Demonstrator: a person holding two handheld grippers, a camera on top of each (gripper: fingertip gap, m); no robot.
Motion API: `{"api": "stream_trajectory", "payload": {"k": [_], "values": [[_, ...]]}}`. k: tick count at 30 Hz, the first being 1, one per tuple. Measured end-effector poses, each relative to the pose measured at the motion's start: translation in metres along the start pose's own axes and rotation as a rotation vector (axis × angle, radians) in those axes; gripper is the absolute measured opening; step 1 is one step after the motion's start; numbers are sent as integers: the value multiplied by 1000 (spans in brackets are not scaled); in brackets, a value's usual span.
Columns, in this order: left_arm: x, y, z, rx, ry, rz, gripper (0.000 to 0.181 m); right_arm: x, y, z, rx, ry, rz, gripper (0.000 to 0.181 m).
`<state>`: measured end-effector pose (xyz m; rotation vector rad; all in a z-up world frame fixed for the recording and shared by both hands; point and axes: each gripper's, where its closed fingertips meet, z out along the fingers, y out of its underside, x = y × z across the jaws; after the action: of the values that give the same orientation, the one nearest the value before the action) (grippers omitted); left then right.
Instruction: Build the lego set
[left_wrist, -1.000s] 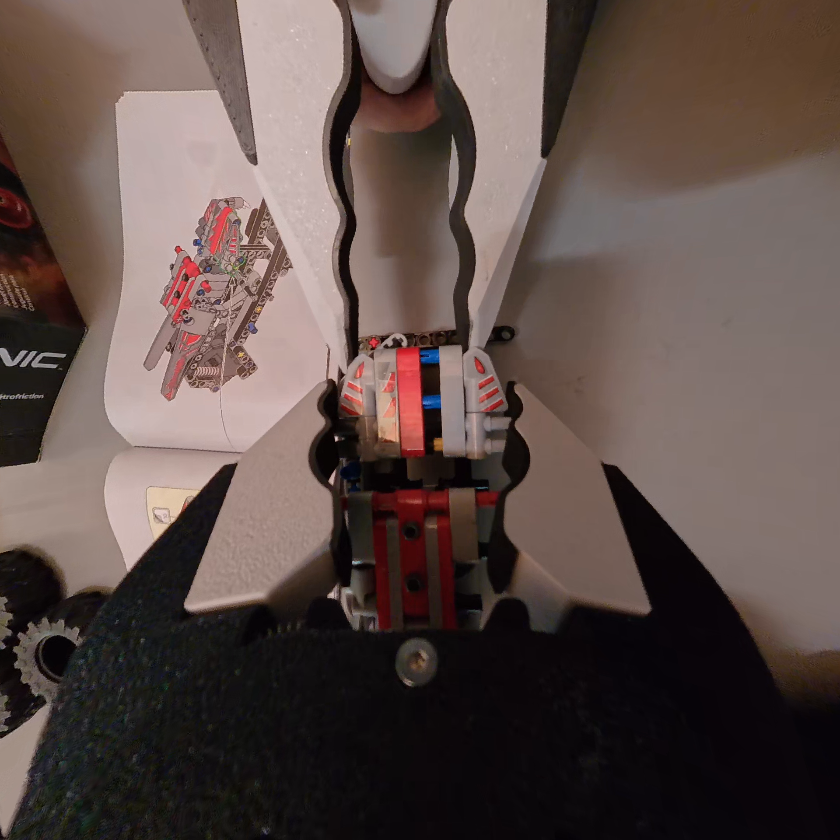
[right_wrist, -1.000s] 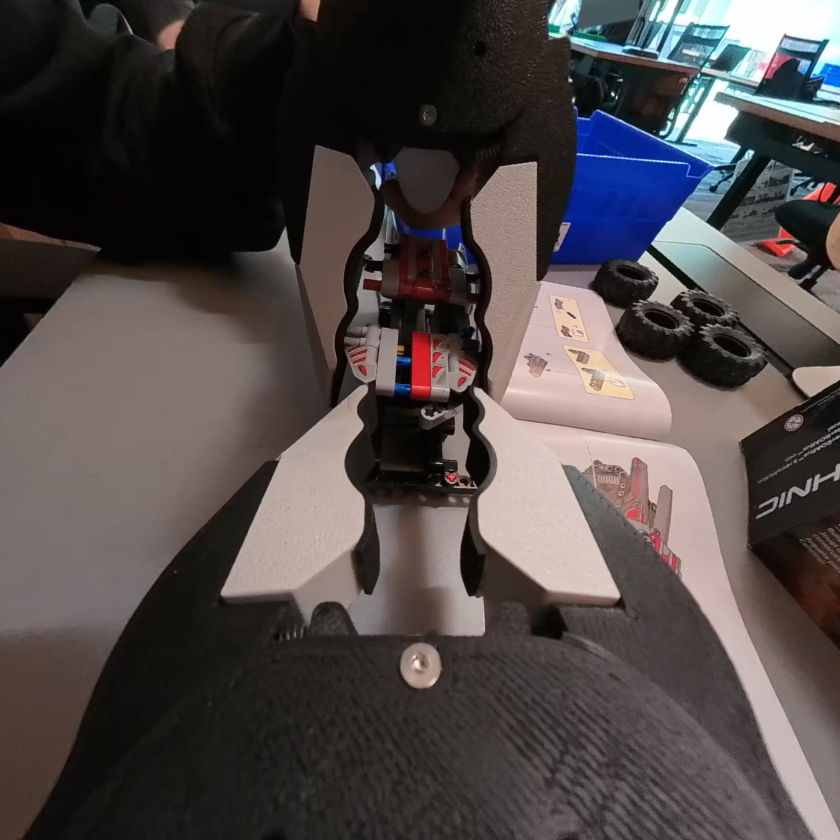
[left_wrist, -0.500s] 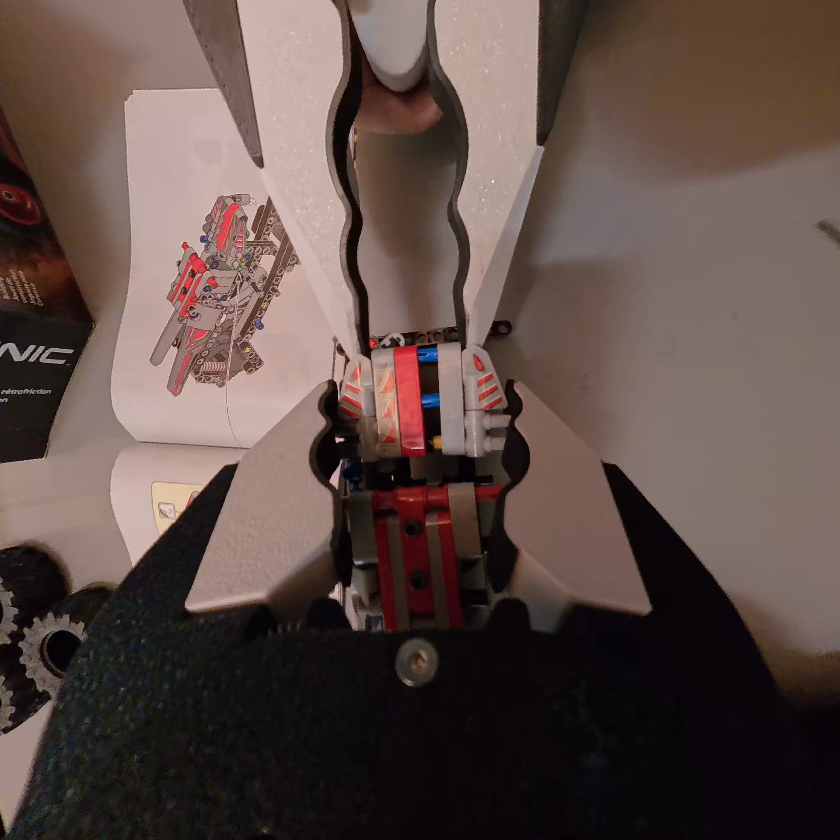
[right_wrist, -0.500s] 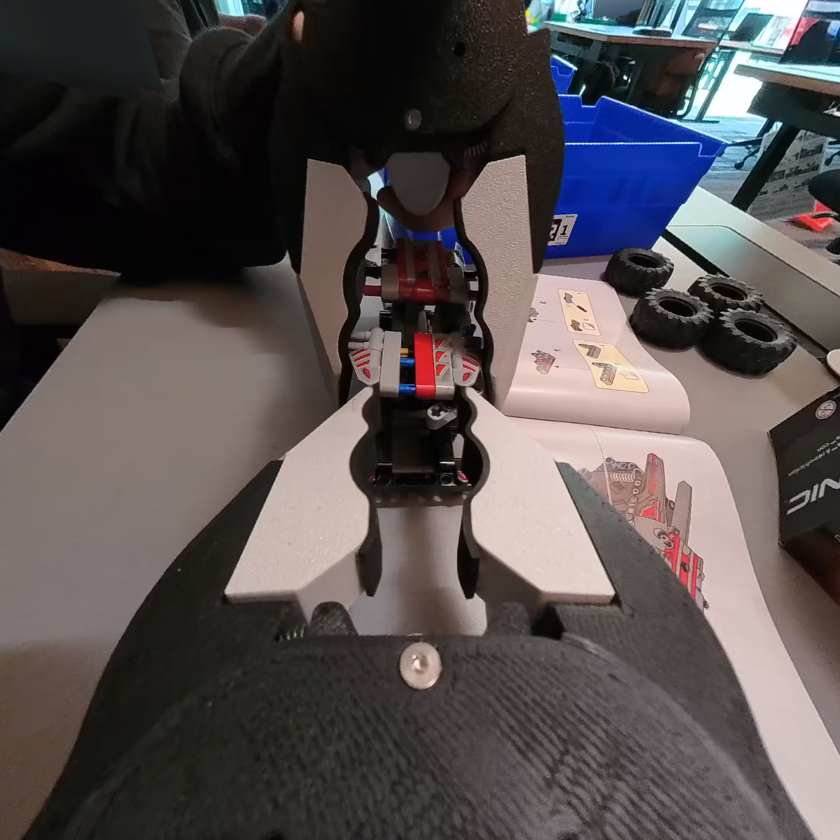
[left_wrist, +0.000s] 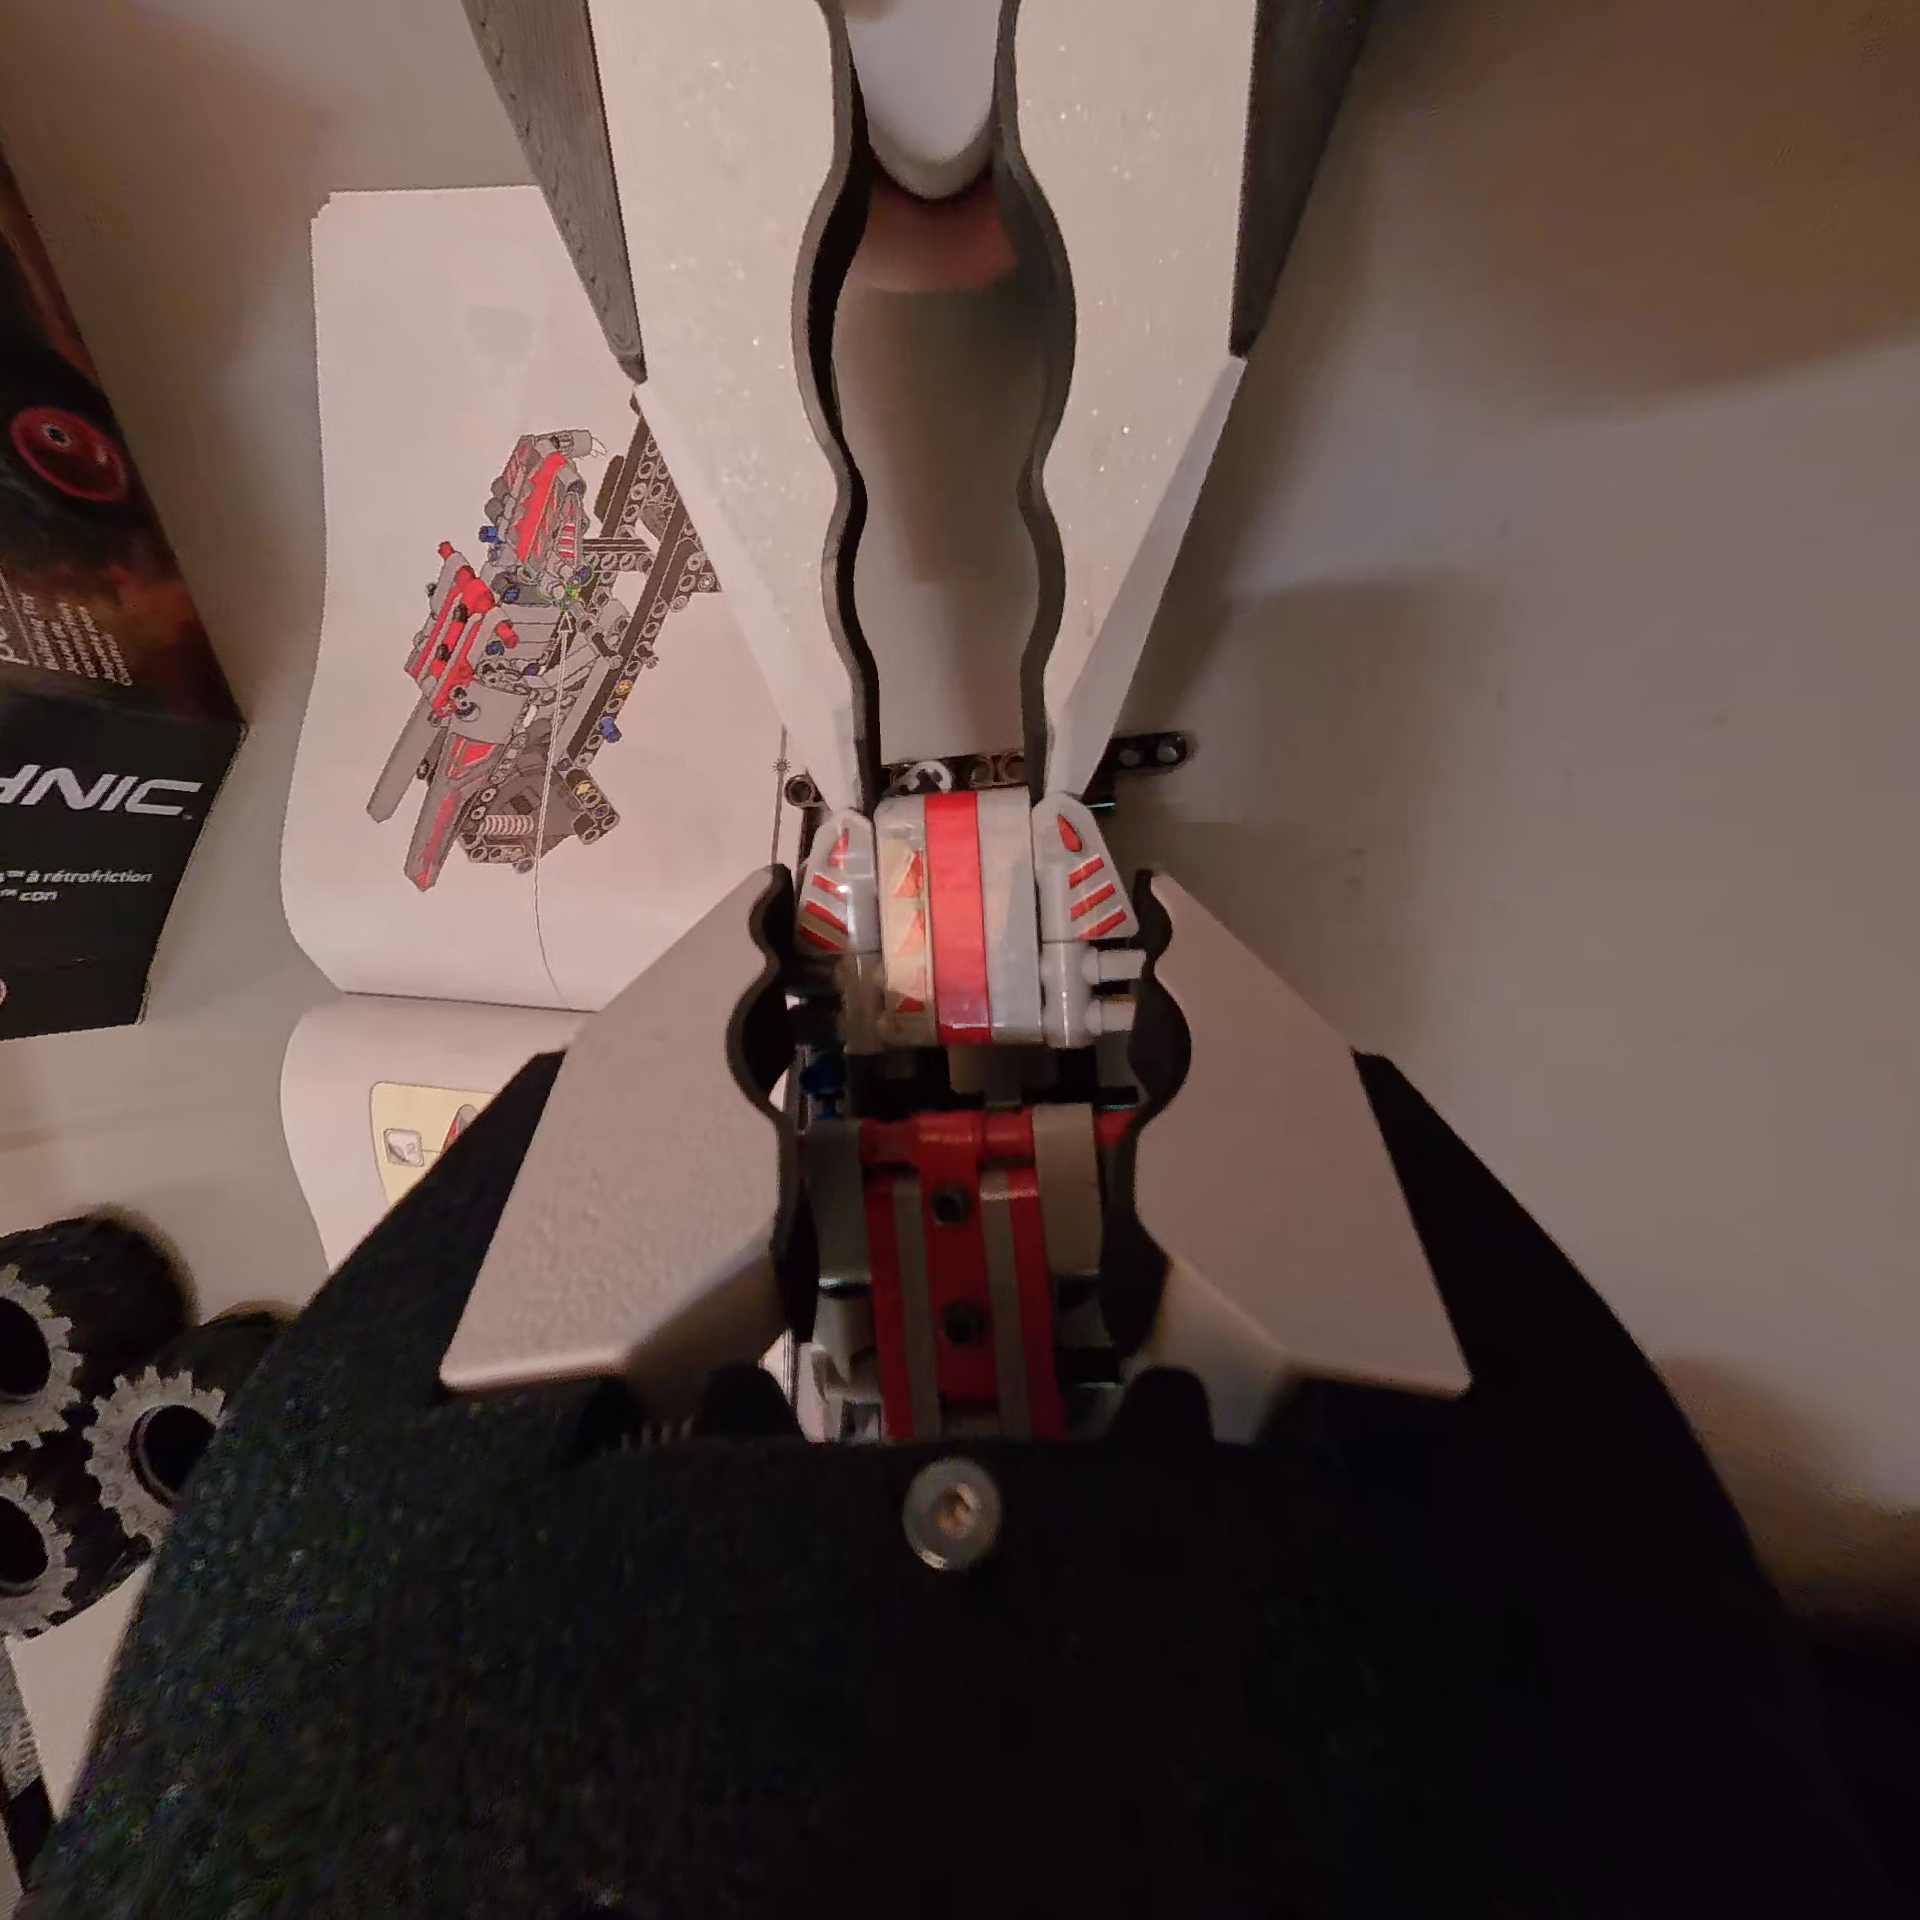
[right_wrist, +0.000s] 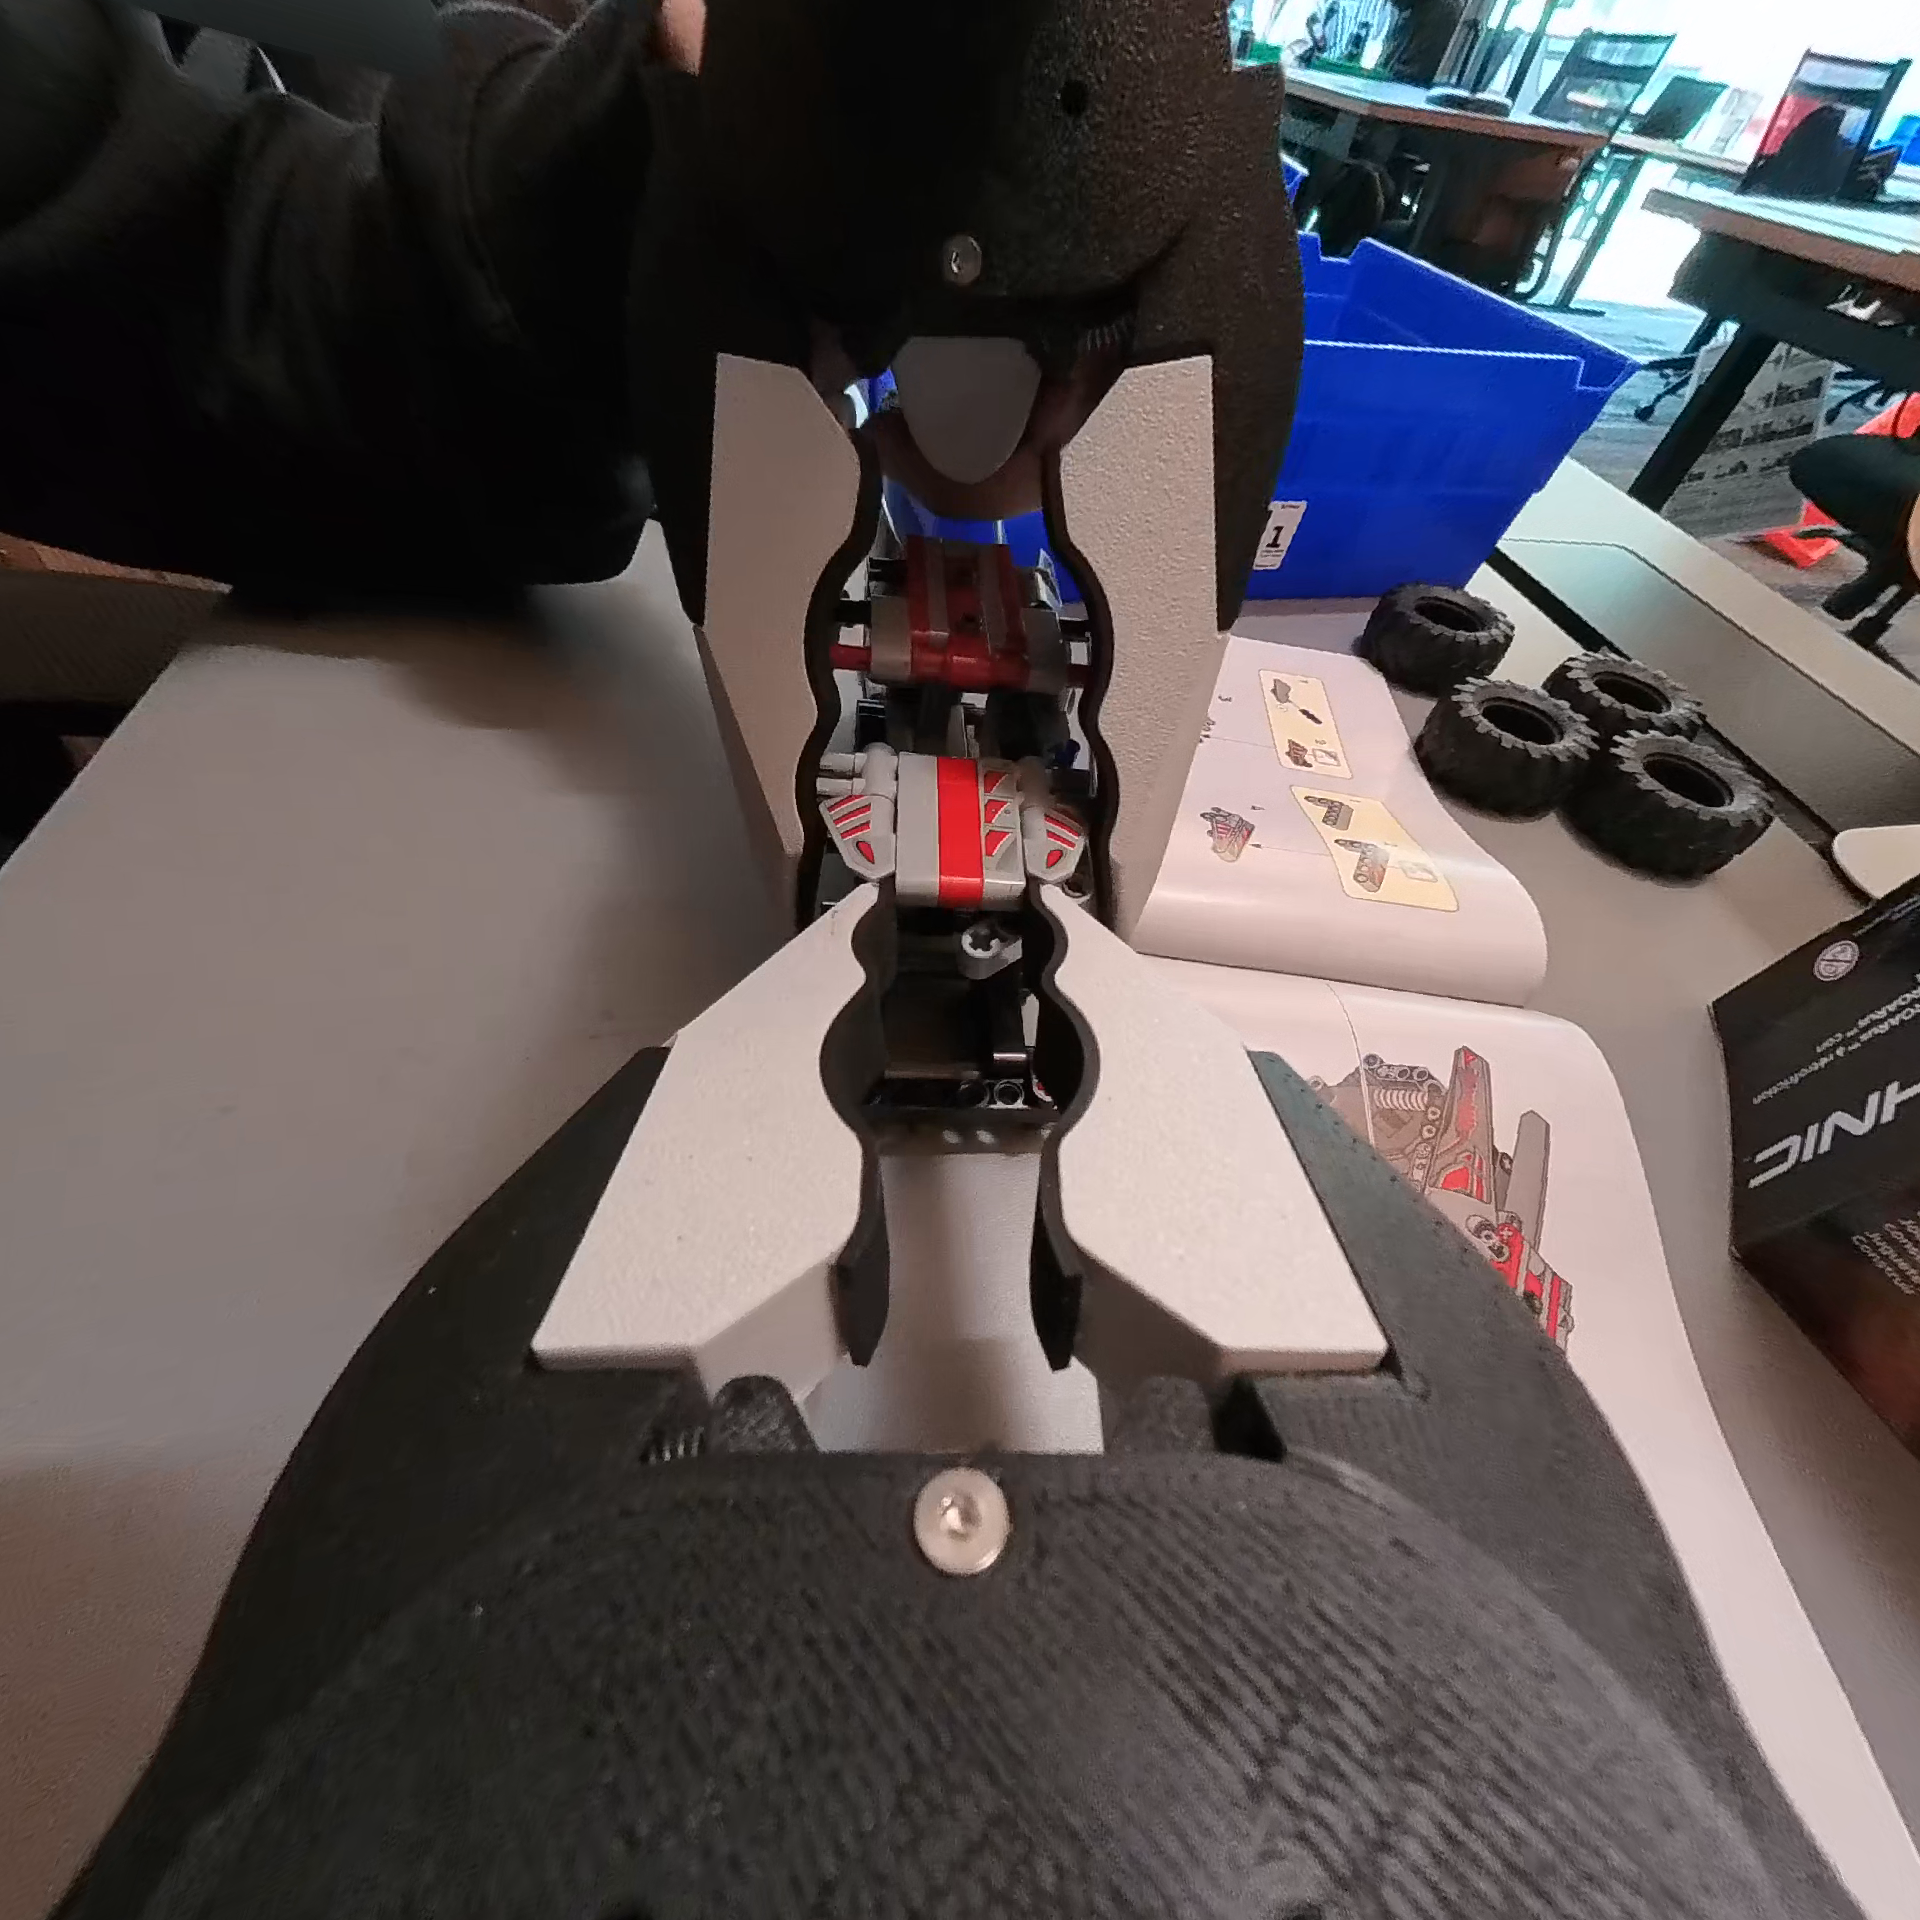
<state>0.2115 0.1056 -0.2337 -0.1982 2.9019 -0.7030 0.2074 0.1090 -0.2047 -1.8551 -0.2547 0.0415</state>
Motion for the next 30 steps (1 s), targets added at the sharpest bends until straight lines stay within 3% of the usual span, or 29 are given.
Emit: {"api": "stream_trajectory", "payload": {"k": [7,11,13,19,25,30], "values": [[2,0,-1,8,-3,2,62,-4,1,0,-5,-3,-32,27],[0,-6,-7,47,-17,-30,79,-10,2,-5,-3,-58,-1,51],[0,-13,-15,82,-29,-32,82,-3,1,-8,9,-26,32,66],[-17,-27,-63,218,-189,-122,84,7,-8,-18,21,2,42,76],[-33,-3,-112,286,-423,-363,79,2,-3,2,-33,-25,29,82],[1,32,-114,392,-497,-513,78,-3,-5,14,-41,-74,33,72]]}}
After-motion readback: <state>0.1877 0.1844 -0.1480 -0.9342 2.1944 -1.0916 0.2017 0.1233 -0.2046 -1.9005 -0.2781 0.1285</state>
